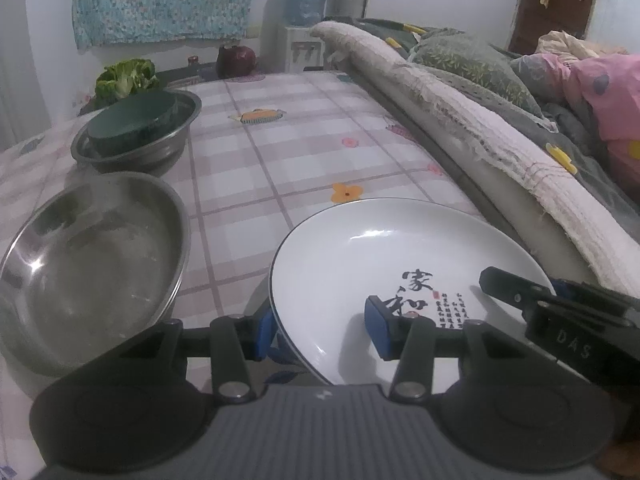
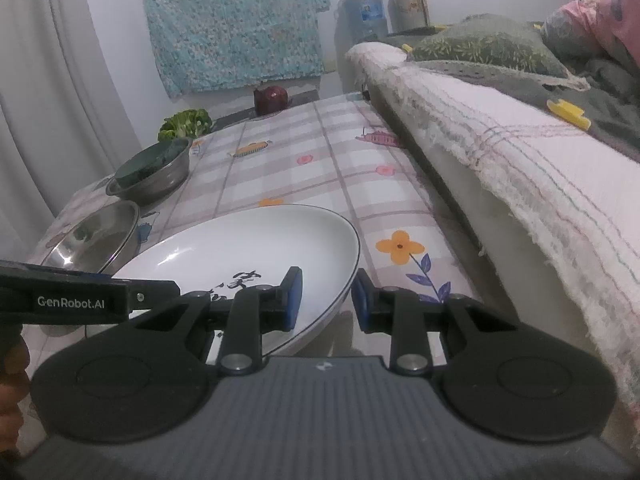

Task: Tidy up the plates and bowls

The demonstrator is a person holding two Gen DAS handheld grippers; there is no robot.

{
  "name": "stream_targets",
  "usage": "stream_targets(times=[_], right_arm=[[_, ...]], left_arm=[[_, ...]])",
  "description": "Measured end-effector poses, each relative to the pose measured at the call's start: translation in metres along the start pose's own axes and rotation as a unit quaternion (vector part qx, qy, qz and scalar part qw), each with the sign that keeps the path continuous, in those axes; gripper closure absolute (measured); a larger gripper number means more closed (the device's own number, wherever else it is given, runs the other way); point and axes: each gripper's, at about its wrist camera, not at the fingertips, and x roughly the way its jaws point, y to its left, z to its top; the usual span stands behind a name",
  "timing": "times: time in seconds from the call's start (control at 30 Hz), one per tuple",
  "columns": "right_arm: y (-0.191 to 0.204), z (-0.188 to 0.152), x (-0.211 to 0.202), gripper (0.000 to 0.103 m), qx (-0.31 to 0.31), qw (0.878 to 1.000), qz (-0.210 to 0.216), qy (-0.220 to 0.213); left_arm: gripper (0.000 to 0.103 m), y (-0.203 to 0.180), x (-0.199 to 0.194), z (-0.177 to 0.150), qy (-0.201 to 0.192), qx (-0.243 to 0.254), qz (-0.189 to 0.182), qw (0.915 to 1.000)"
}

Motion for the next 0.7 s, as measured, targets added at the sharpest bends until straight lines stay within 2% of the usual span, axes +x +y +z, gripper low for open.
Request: stream_targets(times=[0.7], right_arm=[[0.007, 0.009, -0.01, 0.077, -0.005, 1.0, 0.0, -0.024]], left_arm=[[0.056, 0.001, -0.016, 0.006, -0.026, -0.003, 0.0, 0.9996]])
